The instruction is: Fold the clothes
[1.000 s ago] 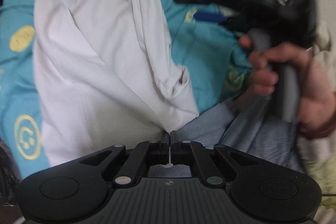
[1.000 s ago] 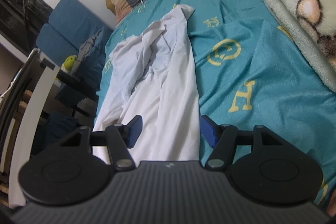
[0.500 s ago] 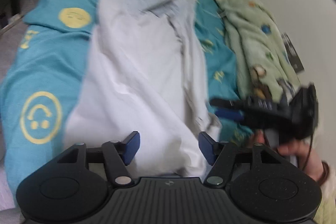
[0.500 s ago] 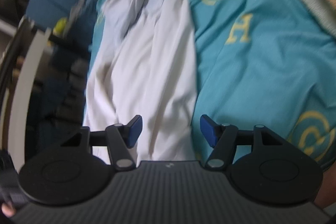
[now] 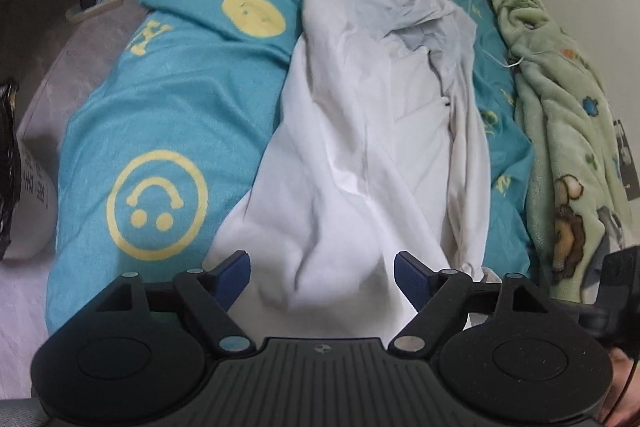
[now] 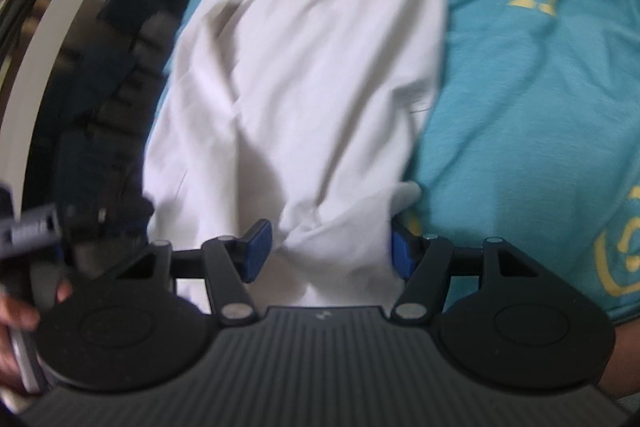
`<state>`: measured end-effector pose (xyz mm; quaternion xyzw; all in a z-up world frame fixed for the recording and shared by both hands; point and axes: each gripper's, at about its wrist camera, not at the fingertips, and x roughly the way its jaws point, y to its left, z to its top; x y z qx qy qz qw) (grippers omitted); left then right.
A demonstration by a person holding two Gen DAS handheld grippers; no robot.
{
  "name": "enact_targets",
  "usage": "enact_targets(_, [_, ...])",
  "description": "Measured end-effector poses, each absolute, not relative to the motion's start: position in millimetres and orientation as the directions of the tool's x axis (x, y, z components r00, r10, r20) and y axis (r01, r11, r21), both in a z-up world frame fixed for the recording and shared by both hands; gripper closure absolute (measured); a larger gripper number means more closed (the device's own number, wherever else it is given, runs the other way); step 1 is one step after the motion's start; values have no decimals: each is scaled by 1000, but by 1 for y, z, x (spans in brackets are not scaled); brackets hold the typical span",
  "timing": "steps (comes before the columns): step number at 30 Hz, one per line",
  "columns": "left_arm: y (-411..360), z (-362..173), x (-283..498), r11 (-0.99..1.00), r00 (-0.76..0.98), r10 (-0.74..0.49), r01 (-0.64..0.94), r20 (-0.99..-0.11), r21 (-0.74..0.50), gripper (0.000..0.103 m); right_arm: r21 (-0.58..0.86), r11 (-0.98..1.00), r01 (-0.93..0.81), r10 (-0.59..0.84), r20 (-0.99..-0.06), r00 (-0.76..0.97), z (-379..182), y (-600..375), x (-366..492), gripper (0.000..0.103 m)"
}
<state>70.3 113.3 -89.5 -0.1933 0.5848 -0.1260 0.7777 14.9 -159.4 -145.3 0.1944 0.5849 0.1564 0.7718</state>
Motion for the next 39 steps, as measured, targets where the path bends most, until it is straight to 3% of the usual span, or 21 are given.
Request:
enact_targets(4, [99, -100, 72, 893, 170, -447, 27, -878, -449, 22, 407, 900, -155, 434, -863, 259, -136, -138, 5, 64])
enact_targets(5, [95, -102, 73, 895, 147, -445, 43, -883, -444, 22, 388, 906, -167, 420, -870, 258, -135, -137, 5, 81])
enact_targets(6, [91, -103, 73, 897, 124, -442, 58, -888, -438, 22, 374, 912, -170, 407, -875, 261, -134, -137, 5, 88])
enact_targets(9, [83, -105, 73, 882, 80, -469, 100, -879, -462, 24, 413, 896, -162, 443, -845, 300, -124, -145, 5, 91])
enact_targets(12, [94, -95, 69, 854, 141, -520, 82, -842, -514, 25, 514, 850, -116, 518, -772, 369, -111, -169, 1, 92])
enact_targets(14, [108, -86, 65, 822, 217, -563, 51, -798, -567, 20, 572, 816, -84, 550, -722, 420, -105, -183, 0, 92])
enact_targets(19, [118, -81, 62, 860, 310, -479, -21, -821, -510, 16, 644, 763, -60, 584, -646, 492, -101, -193, 4, 92])
enact_targets(25, [100, -110, 79, 908, 148, -410, -21, -900, -418, 15, 671, 738, -75, 607, -611, 509, -105, -191, 6, 92])
enact_targets(30, [88, -120, 84, 882, 39, -472, 19, -881, -471, 18, 681, 726, -91, 622, -596, 508, -106, -191, 6, 91])
enact_targets(33, [83, -121, 82, 871, 14, -490, 44, -872, -489, 36, 691, 717, -91, 631, -588, 507, -108, -193, 7, 91])
enact_targets(35, [79, -119, 79, 870, 1, -490, 62, -872, -489, 74, 695, 714, -89, 633, -586, 506, -109, -193, 8, 91])
enact_targets(37, [76, -110, 75, 867, 14, -494, 93, -870, -490, 92, 695, 713, -90, 633, -584, 508, -108, -194, 7, 91])
enact_targets(39, [75, -99, 72, 859, 30, -505, 117, -863, -499, 98, 696, 713, -87, 630, -580, 516, -107, -196, 6, 91])
